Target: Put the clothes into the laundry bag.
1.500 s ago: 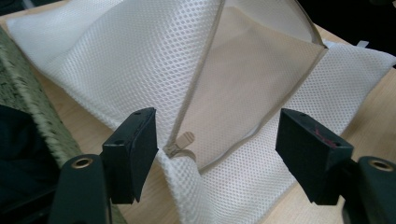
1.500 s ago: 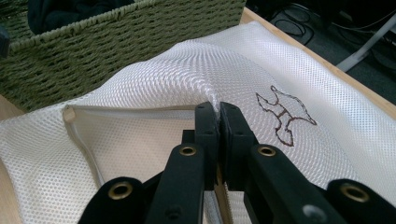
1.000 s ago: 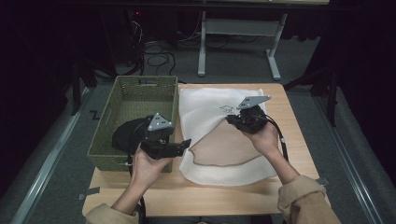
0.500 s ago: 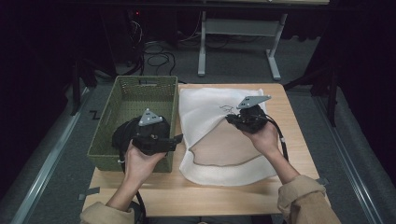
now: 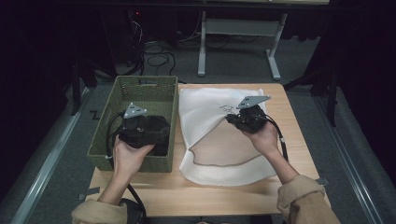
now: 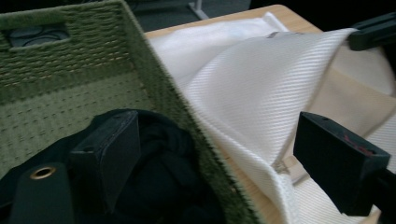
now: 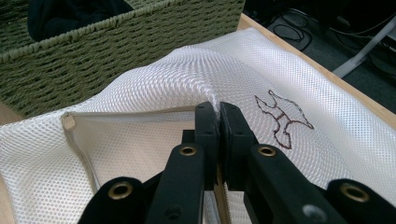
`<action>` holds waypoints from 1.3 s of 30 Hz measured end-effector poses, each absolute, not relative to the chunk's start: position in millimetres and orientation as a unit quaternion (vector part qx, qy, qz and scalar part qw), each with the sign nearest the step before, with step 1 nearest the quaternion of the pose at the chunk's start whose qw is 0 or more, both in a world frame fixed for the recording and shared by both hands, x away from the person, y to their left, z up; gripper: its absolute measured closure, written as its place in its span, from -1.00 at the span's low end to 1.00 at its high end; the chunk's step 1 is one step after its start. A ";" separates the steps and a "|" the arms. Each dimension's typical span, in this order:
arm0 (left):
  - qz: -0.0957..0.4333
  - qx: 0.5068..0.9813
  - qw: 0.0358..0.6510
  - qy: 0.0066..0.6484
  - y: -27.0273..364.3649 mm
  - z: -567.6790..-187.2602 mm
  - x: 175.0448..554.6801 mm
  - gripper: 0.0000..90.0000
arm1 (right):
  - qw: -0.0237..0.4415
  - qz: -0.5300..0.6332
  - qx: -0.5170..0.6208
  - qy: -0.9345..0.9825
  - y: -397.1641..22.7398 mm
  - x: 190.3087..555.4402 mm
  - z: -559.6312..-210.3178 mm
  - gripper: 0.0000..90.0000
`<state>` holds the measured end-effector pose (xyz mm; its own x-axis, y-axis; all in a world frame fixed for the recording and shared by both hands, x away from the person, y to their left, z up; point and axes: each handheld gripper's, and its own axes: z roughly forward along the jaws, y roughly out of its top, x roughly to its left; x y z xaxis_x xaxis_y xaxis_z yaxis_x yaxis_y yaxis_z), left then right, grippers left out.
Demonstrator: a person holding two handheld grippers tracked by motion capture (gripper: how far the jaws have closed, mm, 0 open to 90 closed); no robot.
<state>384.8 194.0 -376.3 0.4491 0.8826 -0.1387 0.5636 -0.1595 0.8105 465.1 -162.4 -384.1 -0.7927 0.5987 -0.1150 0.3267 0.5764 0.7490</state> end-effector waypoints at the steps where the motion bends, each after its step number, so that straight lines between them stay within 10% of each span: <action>1: 0.184 0.736 0.422 0.495 196.6 -377.4 386.5 -0.67 | 0.181 0.374 0.267 0.869 -162.4 465.0 -384.0 0.95; 39: 0.123 0.745 0.319 0.572 220.6 -427.4 444.6 -1.00 | 0.192 0.362 0.261 0.874 -155.4 470.1 -385.0 0.94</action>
